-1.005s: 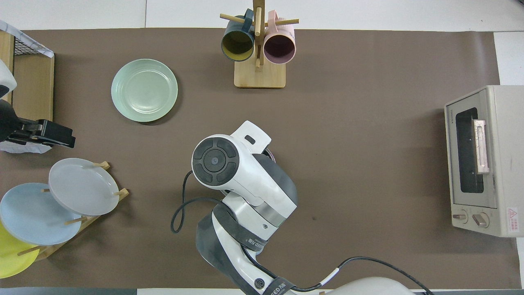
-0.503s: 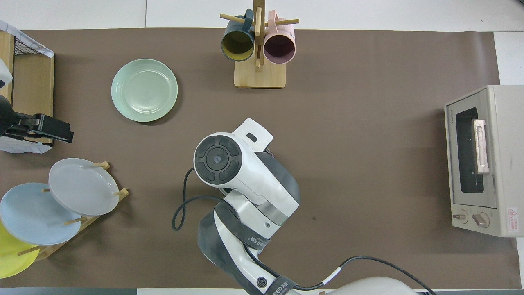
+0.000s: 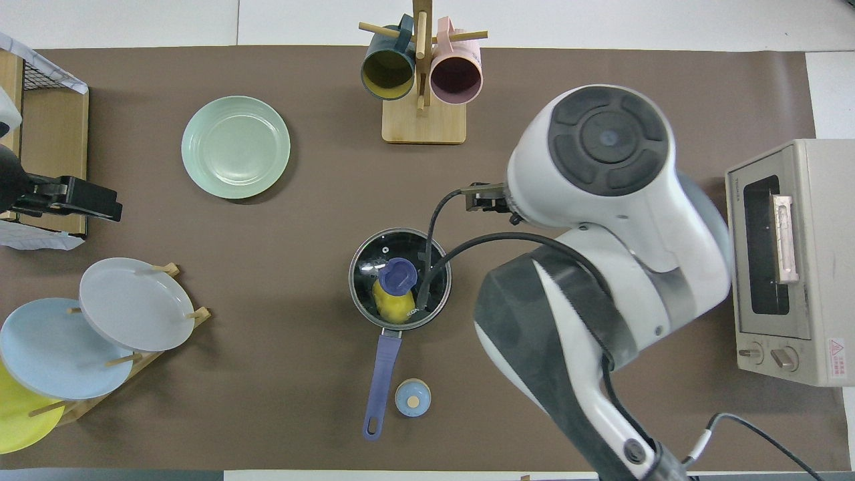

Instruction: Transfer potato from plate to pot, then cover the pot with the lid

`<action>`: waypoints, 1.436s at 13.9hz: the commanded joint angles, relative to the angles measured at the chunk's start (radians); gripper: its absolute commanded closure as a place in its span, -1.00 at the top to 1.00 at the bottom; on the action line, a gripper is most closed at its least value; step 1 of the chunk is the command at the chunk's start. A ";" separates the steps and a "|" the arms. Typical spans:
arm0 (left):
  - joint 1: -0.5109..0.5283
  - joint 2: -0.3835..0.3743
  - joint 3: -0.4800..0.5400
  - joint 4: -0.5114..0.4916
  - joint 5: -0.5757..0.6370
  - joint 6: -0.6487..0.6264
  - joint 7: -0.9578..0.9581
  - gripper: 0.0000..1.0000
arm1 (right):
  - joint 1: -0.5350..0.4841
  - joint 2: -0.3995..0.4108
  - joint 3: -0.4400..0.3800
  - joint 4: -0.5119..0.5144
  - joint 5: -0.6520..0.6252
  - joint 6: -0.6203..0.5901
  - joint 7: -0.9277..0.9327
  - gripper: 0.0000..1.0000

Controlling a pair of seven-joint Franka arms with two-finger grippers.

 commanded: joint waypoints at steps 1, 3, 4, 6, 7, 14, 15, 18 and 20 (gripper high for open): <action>-0.012 0.003 0.011 0.001 0.020 -0.015 -0.016 1.00 | -0.074 -0.081 0.017 0.009 0.009 -0.127 -0.112 1.00; 0.006 -0.001 -0.002 -0.002 0.017 -0.029 -0.016 1.00 | -0.136 -0.141 0.014 -0.005 0.010 -0.182 -0.216 1.00; 0.008 -0.003 -0.005 -0.002 0.017 -0.029 -0.016 1.00 | -0.168 -0.162 0.014 -0.005 0.010 -0.204 -0.240 1.00; 0.008 -0.006 -0.005 -0.003 0.017 -0.028 -0.017 1.00 | -0.199 -0.176 0.007 0.007 0.010 -0.276 -0.246 1.00; 0.006 -0.009 -0.005 -0.003 0.017 -0.026 -0.017 1.00 | -0.207 -0.179 -0.007 0.010 0.012 -0.313 -0.248 1.00; 0.008 -0.017 -0.002 -0.008 0.017 -0.021 -0.014 1.00 | -0.276 -0.182 -0.038 0.010 0.063 -0.314 -0.338 1.00; 0.008 -0.018 -0.002 -0.008 0.017 -0.021 -0.014 1.00 | -0.289 -0.181 -0.036 0.010 0.060 -0.313 -0.340 1.00; 0.009 -0.021 0.003 -0.009 0.017 -0.017 -0.013 1.00 | -0.303 -0.181 -0.033 0.010 0.052 -0.298 -0.346 1.00; 0.008 -0.024 0.003 -0.009 0.017 -0.018 -0.014 1.00 | -0.322 -0.181 -0.029 0.010 0.052 -0.299 -0.349 1.00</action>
